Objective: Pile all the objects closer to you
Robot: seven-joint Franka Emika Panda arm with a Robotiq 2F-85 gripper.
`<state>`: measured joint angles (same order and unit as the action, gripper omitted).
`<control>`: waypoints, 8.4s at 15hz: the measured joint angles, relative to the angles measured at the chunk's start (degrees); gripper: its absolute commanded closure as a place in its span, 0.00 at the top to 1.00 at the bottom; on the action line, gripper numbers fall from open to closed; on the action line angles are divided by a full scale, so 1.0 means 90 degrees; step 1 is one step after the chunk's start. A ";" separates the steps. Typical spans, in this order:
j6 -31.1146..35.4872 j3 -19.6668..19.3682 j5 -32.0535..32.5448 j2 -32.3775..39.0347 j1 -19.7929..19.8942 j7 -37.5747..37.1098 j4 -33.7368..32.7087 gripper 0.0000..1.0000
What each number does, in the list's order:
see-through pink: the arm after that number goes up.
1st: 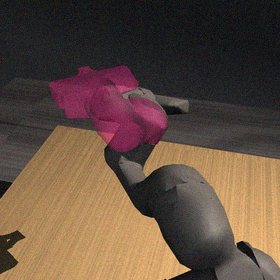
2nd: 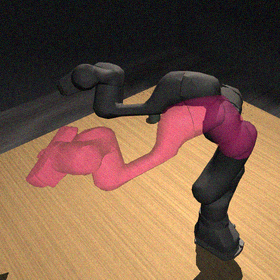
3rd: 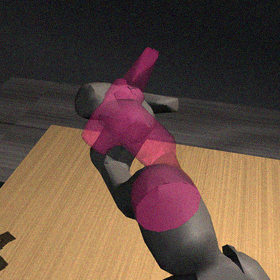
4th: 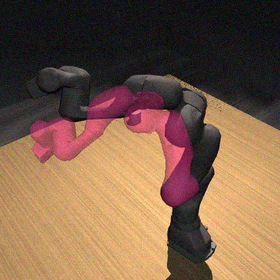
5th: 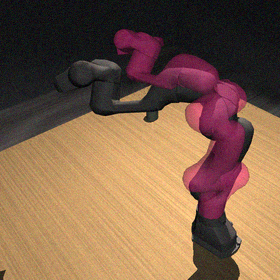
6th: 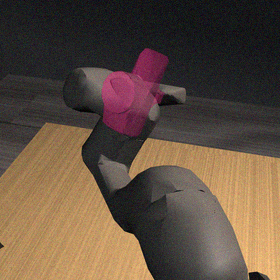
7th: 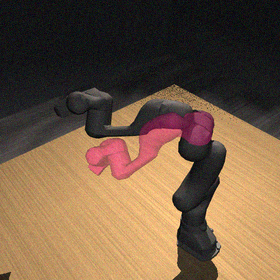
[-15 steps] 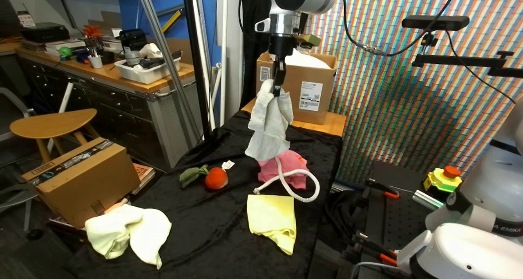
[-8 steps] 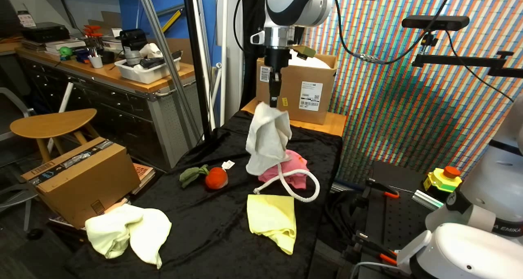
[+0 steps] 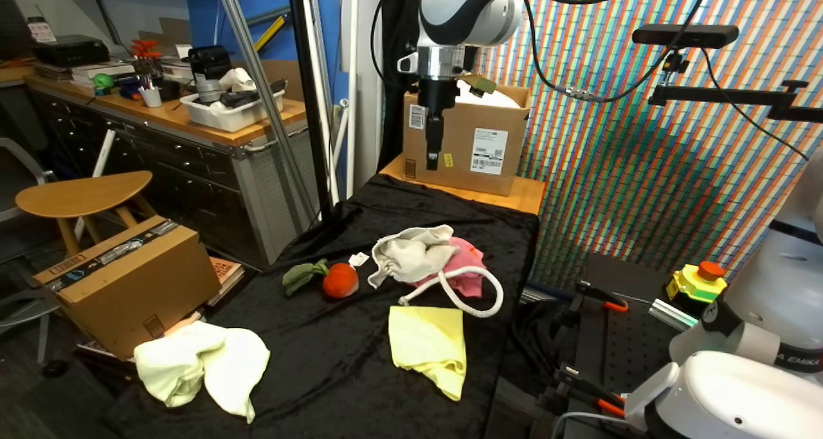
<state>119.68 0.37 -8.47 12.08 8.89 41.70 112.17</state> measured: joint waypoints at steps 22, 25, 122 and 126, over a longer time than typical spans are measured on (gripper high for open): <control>0.0421 0.0999 0.1507 0.1738 -0.1824 -0.0869 -0.1824 1.00; -0.0007 0.1086 0.1815 0.2262 -0.2161 -0.0884 -0.2585 1.00; 0.4077 0.1117 0.2014 0.4464 -0.1500 -0.4286 -0.6801 0.07; 0.3932 0.1902 0.1818 0.3530 -0.0743 -0.3393 -0.5709 0.05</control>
<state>155.07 17.49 7.90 43.84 2.21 11.17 60.79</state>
